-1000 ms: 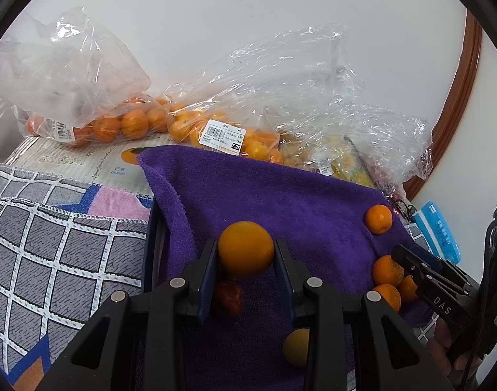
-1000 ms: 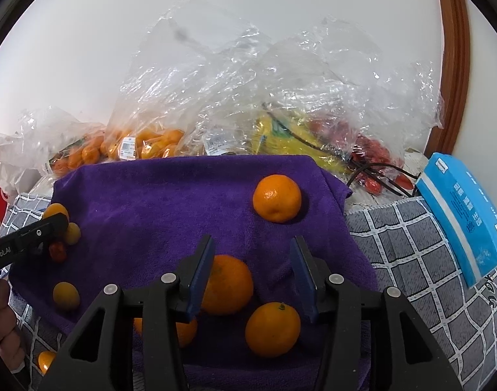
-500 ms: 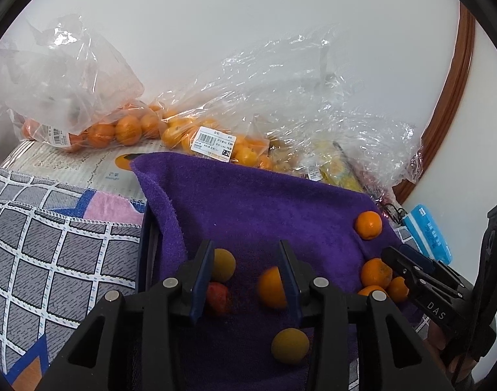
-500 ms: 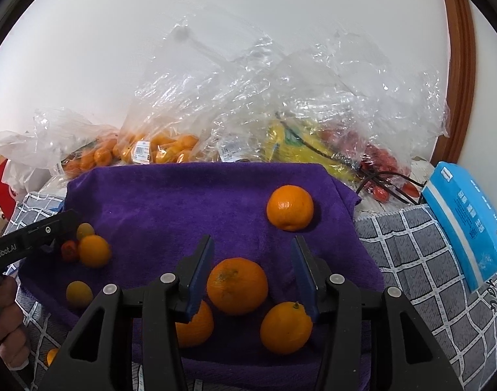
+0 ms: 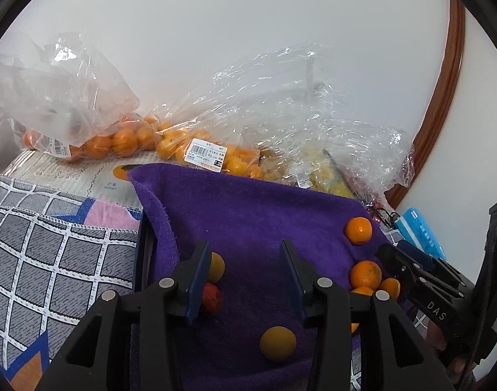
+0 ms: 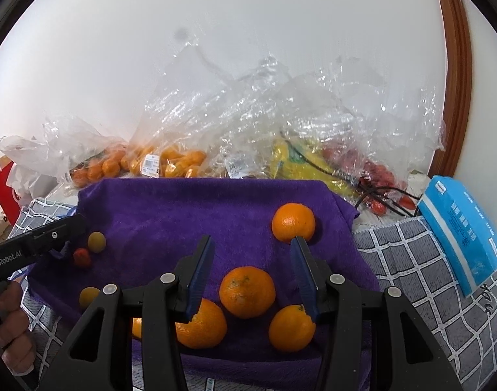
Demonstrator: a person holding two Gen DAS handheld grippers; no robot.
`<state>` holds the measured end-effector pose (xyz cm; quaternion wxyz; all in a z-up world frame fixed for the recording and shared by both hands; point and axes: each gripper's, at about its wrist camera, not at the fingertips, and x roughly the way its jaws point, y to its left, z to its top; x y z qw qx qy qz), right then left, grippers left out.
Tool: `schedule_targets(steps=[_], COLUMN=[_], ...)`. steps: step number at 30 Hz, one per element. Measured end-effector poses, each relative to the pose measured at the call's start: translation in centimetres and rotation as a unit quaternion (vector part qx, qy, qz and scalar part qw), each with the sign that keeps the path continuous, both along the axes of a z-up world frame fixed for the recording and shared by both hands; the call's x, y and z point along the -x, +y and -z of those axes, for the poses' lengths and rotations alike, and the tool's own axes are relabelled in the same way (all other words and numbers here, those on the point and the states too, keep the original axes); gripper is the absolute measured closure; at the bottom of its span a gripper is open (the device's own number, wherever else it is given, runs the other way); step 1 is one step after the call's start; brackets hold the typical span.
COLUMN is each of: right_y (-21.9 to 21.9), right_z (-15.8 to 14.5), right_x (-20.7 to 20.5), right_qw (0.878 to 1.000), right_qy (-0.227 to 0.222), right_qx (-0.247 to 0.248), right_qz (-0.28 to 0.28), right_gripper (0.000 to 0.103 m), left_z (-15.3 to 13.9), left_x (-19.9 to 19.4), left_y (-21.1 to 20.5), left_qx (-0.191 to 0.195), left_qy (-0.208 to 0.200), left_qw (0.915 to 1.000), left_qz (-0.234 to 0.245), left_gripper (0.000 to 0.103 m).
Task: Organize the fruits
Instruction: 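Open the left gripper to drop the small orange onto the towel, then withdraw both grippers from the towel toward the two loose oranges on the cover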
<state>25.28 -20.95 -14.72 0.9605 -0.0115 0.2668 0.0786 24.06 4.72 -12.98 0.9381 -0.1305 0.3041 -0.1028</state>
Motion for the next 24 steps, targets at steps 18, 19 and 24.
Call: schedule_targets(steps=[18, 19, 24], right_y=[0.0, -0.1, -0.4], right_z=[-2.9, -3.0, -3.5], right_x=[2.5, 2.9, 5.3], right_qw=[0.999, 0.999, 0.999], right_qy=[-0.022, -0.018, -0.008], right_qx=[-0.036, -0.036, -0.03], right_qz=[0.003, 0.005, 0.012], right_gripper=[0.054, 0.054, 0.054], left_z=[-1.2, -1.3, -1.9], left_x=[1.4, 1.5, 1.9], left_y=[-0.6, -0.6, -0.7], left_qx=[-0.035, -0.035, -0.03], left_qy=[-0.02, -0.022, -0.028], left_qw=[0.9991, 0.999, 0.9991], left_qz=[-0.015, -0.016, -0.013], left_gripper=[0.06, 0.06, 0.06])
